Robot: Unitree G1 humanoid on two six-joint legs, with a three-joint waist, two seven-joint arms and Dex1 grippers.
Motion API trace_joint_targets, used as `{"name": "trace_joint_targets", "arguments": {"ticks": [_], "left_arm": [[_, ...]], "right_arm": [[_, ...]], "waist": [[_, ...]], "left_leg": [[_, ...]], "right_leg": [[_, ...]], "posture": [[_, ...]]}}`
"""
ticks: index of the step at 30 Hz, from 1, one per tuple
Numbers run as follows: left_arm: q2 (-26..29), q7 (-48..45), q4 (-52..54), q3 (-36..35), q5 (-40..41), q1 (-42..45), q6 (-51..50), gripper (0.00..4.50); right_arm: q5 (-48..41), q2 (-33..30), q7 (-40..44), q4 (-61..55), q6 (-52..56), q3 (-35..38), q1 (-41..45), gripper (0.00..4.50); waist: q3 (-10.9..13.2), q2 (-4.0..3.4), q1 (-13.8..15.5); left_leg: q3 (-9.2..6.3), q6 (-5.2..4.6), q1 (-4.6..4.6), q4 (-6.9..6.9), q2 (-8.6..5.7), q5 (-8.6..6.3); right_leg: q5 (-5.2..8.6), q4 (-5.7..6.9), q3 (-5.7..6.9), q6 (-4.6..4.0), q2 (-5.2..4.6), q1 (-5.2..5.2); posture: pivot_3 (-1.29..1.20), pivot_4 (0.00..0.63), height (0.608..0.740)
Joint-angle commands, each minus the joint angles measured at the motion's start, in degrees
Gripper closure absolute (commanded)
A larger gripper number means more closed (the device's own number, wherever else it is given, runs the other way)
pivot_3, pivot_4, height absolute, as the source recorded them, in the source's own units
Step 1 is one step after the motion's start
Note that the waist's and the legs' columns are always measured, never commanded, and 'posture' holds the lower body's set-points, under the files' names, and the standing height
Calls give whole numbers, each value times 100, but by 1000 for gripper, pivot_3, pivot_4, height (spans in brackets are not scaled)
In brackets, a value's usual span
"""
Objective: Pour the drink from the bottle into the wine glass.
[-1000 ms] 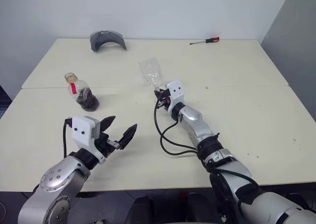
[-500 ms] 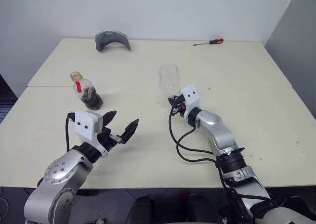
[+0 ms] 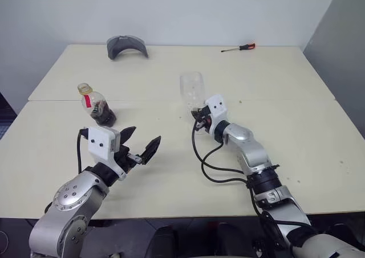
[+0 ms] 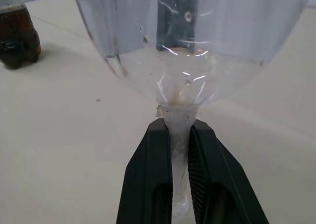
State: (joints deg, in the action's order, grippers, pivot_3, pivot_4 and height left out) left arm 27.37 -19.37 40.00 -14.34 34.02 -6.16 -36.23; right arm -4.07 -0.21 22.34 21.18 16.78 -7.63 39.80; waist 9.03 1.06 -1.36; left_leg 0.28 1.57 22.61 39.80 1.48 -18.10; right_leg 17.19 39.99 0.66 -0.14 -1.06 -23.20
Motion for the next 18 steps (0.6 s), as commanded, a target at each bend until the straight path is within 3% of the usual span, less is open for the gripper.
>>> {"name": "trace_joint_targets", "arguments": {"ticks": [1, 9, 18], "left_arm": [[52, 15, 265, -154, 76, -95, 10, 0], [40, 64, 305, -180, 72, -95, -5, 0], [34, 84, 245, -154, 50, -15, -3, 0]], "right_arm": [[-157, 286, -160, 343, -688, 244, 463, 4333], [-103, 574, -262, 1082, -1275, 293, 716, 4333], [190, 838, -463, 1584, -1651, 30, 304, 4333]], "waist": [[1, -2, -28], [1, -2, -32], [1, -2, -35]], "left_leg": [[0, 1, 0, -2, 1, 0], [1, 11, 1, -7, 1, 6], [1, 12, 1, -8, 2, 7]], "right_leg": [[0, 0, 0, 0, 0, 0], [0, -3, 0, 0, 0, -2], [0, -3, -1, 0, 0, -2]], "posture": [[0, 150, 740], [0, 150, 740], [0, 150, 740]]}}
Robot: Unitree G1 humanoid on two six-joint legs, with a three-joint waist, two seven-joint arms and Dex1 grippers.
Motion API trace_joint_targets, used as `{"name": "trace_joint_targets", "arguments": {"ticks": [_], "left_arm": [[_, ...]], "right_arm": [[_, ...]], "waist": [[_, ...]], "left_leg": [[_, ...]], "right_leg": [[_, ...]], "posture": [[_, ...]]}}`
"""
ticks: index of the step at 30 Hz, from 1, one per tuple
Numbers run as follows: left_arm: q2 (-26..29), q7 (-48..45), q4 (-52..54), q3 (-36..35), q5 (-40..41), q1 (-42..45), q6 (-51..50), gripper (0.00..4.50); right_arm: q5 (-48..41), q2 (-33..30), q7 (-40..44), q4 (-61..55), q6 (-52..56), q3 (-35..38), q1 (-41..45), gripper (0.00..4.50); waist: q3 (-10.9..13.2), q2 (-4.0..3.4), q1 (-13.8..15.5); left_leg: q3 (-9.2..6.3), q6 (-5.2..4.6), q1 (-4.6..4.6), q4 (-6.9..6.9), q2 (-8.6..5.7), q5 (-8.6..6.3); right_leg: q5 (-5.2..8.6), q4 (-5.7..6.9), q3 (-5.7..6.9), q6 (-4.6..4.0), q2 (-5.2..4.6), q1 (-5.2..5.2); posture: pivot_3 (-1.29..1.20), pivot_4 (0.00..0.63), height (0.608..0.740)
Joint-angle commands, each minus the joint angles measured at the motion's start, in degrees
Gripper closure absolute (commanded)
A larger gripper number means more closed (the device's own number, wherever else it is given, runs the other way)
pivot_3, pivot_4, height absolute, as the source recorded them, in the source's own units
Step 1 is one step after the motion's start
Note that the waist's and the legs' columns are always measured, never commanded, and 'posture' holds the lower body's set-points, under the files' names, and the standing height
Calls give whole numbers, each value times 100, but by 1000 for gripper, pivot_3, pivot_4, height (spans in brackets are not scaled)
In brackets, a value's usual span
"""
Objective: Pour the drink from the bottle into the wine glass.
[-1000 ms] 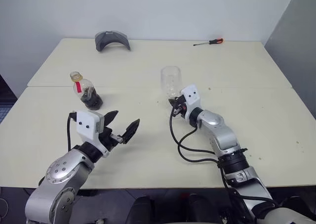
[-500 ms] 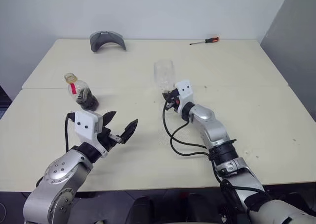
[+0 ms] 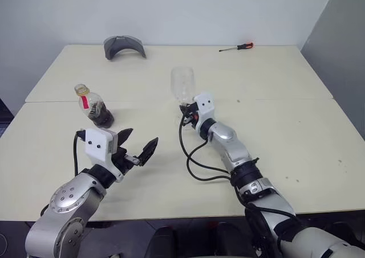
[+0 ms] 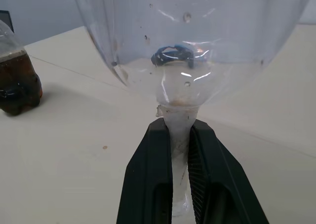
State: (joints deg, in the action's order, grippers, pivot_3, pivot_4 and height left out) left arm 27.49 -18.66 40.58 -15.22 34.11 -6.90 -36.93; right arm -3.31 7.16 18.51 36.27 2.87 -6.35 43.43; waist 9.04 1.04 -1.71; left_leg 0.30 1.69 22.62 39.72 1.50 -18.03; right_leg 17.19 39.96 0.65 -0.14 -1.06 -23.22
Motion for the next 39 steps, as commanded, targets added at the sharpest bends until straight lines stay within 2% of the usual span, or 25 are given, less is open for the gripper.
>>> {"name": "trace_joint_targets", "arguments": {"ticks": [1, 5, 16, 28, 33, 39], "left_arm": [[20, 22, 190, -56, 46, 75, 58, 0], [31, 11, 183, -42, 60, 91, 46, 0], [38, -29, 82, -27, 20, 175, 68, 0], [-36, -48, -29, 72, -85, 276, 150, 0], [-35, -64, -43, 8, -102, 219, 173, 0], [-256, 327, -279, -146, -390, 46, 255, 0]], "right_arm": [[162, 114, -125, 162, -325, -119, -77, 4333], [295, 76, -280, 371, -376, -145, -32, 4333], [393, -221, -20, -187, -90, -284, -310, 4333], [108, -444, 399, -1232, 575, -188, -621, 173], [-277, -855, 895, -2830, 1402, -259, -1261, 75], [-789, -1908, 1509, -4760, 2478, -157, -2097, 75]], "waist": [[0, 1, -2], [-1, 1, -2], [-2, 2, 5], [1, -1, 4], [1, 0, 24], [1, -1, 23]], "left_leg": [[1, 0, -1, 1, 0, 0], [0, 0, -6, 0, 0, 0], [1, -1, -6, 1, 0, 0], [0, -2, -2, -2, 0, -1], [-2, -6, 2, -1, 0, -3], [-5, -16, 1, -2, -1, -9]], "right_leg": [[0, 0, -1, 0, 0, 0], [0, 2, -1, 0, 0, 3], [0, 1, -1, 0, 0, 4], [0, 0, 0, 0, 0, 1], [0, -2, 0, 0, 0, 1], [0, -4, 2, 1, 0, 2]], "posture": [[0, 150, 740], [0, 150, 740], [0, 150, 740], [0, 150, 740], [0, 150, 740], [0, 150, 740]]}}
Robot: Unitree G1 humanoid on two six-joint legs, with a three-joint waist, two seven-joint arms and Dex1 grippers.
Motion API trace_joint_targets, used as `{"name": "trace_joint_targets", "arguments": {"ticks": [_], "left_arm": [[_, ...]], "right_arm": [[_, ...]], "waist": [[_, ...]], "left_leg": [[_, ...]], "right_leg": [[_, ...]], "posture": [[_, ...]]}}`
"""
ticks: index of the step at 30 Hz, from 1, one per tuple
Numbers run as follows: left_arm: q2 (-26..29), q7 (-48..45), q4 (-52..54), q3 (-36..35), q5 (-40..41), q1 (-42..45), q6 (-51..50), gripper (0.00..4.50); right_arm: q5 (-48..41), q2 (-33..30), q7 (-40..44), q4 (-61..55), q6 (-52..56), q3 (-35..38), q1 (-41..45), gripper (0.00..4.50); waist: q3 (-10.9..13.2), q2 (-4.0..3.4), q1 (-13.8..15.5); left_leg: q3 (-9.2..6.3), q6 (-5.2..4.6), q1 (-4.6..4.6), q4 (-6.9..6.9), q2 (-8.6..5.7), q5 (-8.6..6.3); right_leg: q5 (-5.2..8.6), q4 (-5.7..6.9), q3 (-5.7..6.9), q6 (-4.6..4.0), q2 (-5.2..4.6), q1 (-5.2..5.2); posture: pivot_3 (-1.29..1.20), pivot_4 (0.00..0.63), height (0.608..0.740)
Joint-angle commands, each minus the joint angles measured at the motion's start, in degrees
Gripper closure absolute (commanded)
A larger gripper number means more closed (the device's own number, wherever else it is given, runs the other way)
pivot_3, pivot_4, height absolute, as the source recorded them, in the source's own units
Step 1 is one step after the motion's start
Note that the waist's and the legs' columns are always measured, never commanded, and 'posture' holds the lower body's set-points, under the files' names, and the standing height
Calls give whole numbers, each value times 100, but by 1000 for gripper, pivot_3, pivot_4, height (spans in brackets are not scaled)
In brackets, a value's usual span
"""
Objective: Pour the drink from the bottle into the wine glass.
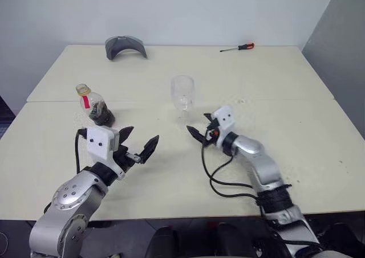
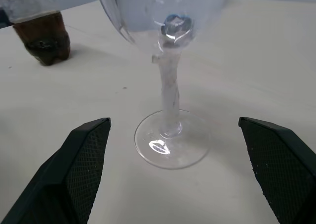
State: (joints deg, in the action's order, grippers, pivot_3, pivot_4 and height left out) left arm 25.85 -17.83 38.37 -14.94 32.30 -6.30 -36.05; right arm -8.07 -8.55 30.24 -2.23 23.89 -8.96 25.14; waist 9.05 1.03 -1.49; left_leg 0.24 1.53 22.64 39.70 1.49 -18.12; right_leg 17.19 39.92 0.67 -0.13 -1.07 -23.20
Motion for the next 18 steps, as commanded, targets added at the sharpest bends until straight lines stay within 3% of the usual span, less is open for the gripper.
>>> {"name": "trace_joint_targets", "arguments": {"ticks": [1, 4, 9, 18], "left_arm": [[-149, 367, -168, -230, -296, -7, 195, 0], [-228, 613, -435, -359, -550, 24, 277, 0], [-315, 1028, -1024, -681, -1007, 243, 629, 0], [-300, 1243, -1728, -839, -1493, 717, 1207, 0]], "right_arm": [[-470, -551, 479, -1225, 533, 167, -425, 75], [-896, -946, 746, -1775, 857, 313, -649, 75], [-2436, -1474, 1686, -2527, 1302, 877, -872, 75], [-3341, -1758, 1601, -2999, 1624, 1078, -686, 75]], "waist": [[0, 0, 4], [2, 3, 9], [3, 4, 2], [4, 12, 19]], "left_leg": [[-1, -1, 0, 0, 0, 0], [-3, -2, 1, 0, -2, -1], [-6, -3, -1, -3, 0, -1], [-8, -3, 0, -1, -2, -2]], "right_leg": [[0, 0, 1, 0, 0, 0], [0, -2, 2, 0, 0, 1], [1, -3, 4, 0, 4, 1], [1, -4, 6, 0, 3, 5]], "posture": [[0, 150, 740], [0, 150, 740], [0, 150, 740], [0, 150, 740]]}}
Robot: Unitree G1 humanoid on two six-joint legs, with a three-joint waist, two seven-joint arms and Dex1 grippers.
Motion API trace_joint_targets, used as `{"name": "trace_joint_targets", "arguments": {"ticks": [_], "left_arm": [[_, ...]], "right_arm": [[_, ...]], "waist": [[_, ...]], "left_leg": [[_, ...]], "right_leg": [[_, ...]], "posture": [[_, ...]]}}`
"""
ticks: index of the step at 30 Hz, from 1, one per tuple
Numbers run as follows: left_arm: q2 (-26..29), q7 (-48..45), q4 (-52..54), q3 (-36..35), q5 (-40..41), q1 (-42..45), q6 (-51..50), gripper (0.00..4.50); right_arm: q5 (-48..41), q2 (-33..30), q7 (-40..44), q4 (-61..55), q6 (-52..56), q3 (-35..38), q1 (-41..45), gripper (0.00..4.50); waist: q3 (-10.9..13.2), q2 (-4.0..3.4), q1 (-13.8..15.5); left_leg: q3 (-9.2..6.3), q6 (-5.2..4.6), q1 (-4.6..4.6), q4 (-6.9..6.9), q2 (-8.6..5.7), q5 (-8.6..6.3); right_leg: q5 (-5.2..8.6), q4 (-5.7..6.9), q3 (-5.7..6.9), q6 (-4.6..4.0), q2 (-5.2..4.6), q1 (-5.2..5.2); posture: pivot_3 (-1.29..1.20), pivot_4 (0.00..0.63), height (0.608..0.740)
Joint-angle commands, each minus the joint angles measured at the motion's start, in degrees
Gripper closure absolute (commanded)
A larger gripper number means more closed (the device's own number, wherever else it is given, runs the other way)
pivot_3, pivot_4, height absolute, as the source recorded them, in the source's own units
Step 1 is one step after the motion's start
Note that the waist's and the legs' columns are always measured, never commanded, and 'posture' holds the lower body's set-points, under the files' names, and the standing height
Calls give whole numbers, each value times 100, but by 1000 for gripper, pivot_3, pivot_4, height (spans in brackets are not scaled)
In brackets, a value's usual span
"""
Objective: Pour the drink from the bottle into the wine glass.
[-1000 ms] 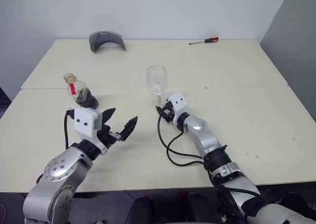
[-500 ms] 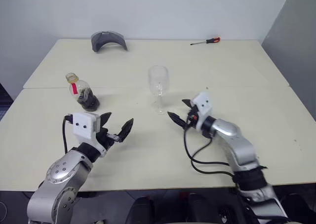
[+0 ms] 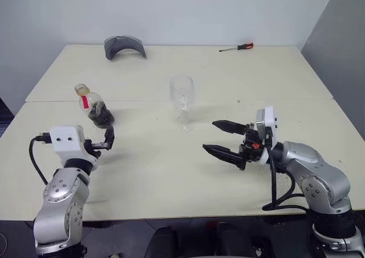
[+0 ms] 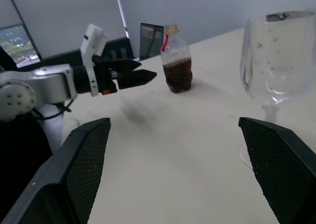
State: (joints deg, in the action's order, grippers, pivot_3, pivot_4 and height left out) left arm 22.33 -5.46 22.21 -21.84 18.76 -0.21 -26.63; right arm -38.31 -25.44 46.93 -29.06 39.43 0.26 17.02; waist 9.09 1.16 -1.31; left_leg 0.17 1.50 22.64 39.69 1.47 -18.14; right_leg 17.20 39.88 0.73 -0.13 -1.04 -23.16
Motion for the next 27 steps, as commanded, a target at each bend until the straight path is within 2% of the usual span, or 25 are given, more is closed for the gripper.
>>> {"name": "trace_joint_targets", "arguments": {"ticks": [1, 27], "left_arm": [[77, -27, -187, -162, -158, 136, 325, 0], [555, -760, -2257, -103, -329, 1514, 1196, 0]], "right_arm": [[-369, -86, -86, -347, 85, 138, 135, 75], [-532, 128, -1031, -558, 189, -152, 340, 75]], "waist": [[0, 0, 2], [0, 2, 2]], "left_leg": [[0, 0, 0, 0, 0, 0], [0, 2, 2, 3, 1, 1]], "right_leg": [[0, 0, 0, 0, 0, 0], [0, 2, 3, 0, -1, -1]], "posture": [[0, 150, 740], [0, 150, 740]]}}
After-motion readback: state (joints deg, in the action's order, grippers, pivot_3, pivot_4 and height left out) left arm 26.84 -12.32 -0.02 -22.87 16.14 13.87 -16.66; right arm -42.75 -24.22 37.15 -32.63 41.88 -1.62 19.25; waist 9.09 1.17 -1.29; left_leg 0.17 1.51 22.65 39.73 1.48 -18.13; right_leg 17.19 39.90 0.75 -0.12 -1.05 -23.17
